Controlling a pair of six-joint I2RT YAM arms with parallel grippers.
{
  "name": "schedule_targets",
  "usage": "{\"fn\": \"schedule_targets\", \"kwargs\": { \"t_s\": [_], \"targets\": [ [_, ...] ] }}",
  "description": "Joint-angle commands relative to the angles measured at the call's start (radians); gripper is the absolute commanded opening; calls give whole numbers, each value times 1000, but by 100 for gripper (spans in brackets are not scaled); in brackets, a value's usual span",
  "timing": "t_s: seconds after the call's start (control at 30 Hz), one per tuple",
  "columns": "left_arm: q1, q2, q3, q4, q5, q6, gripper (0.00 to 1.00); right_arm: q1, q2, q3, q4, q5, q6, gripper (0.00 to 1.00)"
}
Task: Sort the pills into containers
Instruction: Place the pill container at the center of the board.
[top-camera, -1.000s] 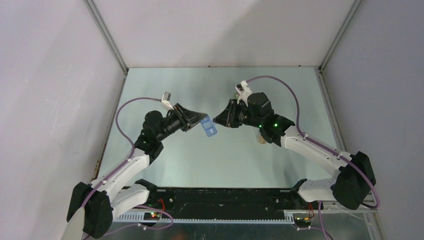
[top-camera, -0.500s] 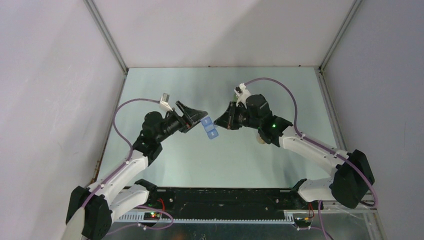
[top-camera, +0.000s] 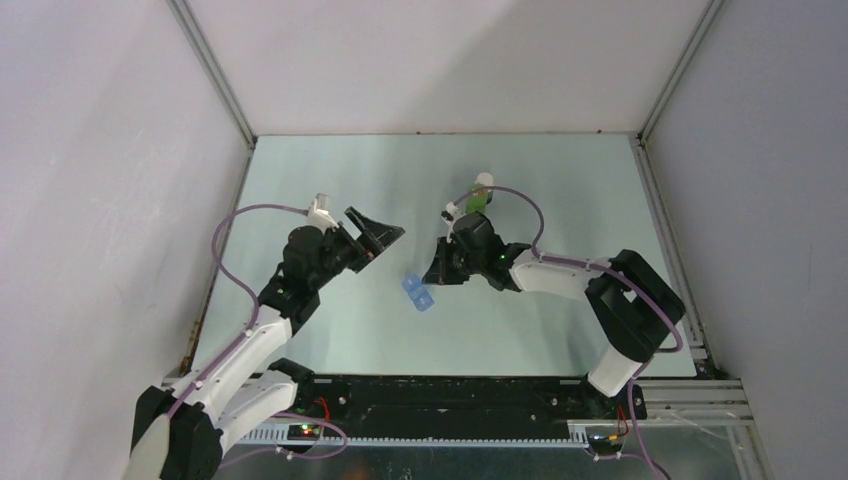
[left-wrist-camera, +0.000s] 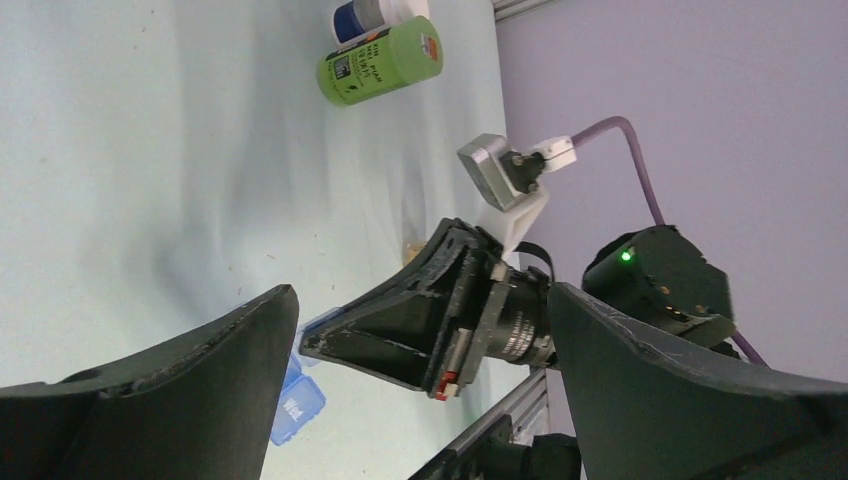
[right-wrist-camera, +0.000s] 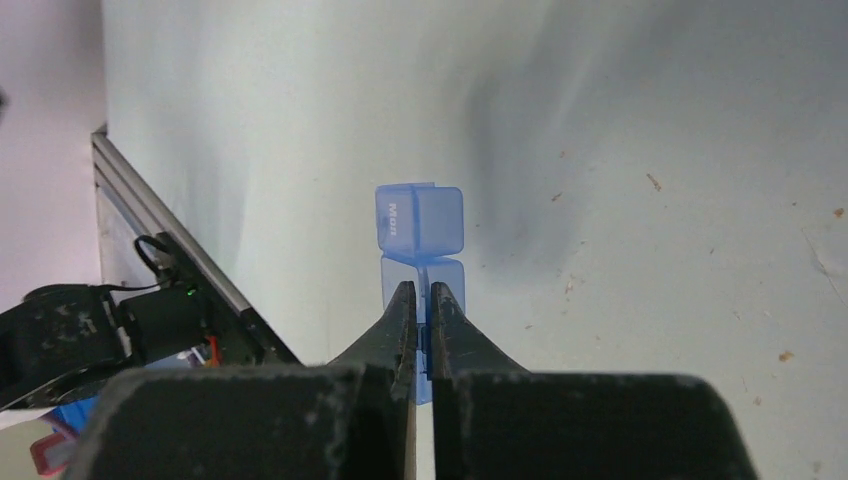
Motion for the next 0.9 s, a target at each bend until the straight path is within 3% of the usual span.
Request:
{"fn": "schedule_targets", "kwargs": {
  "t_s": [0.0, 0.3, 0.37, 0.43, 0.5, 0.57, 0.7, 0.87],
  "targets": [
    [10, -27, 0, -7, -30, 38, 99, 6, 65, 1, 109, 3, -32, 0],
    [11, -33, -1, -12, -18, 44, 99, 8, 151, 1, 181, -14, 4, 0],
    [11, -39, -1, -17, -18, 48, 99, 8, 152, 1, 176, 1, 11, 9],
    [11, -47, -2, -24, -19, 51, 99, 10, 141, 1, 170, 15, 8, 27],
    [12, -50, -1, -26, -18, 57, 99, 17, 121, 1, 159, 37, 0, 53],
    [13, -55, 1, -29, -18, 63, 100, 20, 88, 1, 148, 45, -12, 63],
    [14, -59, 5, -41, -30, 75, 99, 7, 6, 1, 94, 86, -22, 72],
    [15, -74, 16, -63, -62, 98, 100, -43, -112, 13, -63, 196, -5, 74]
  ]
}}
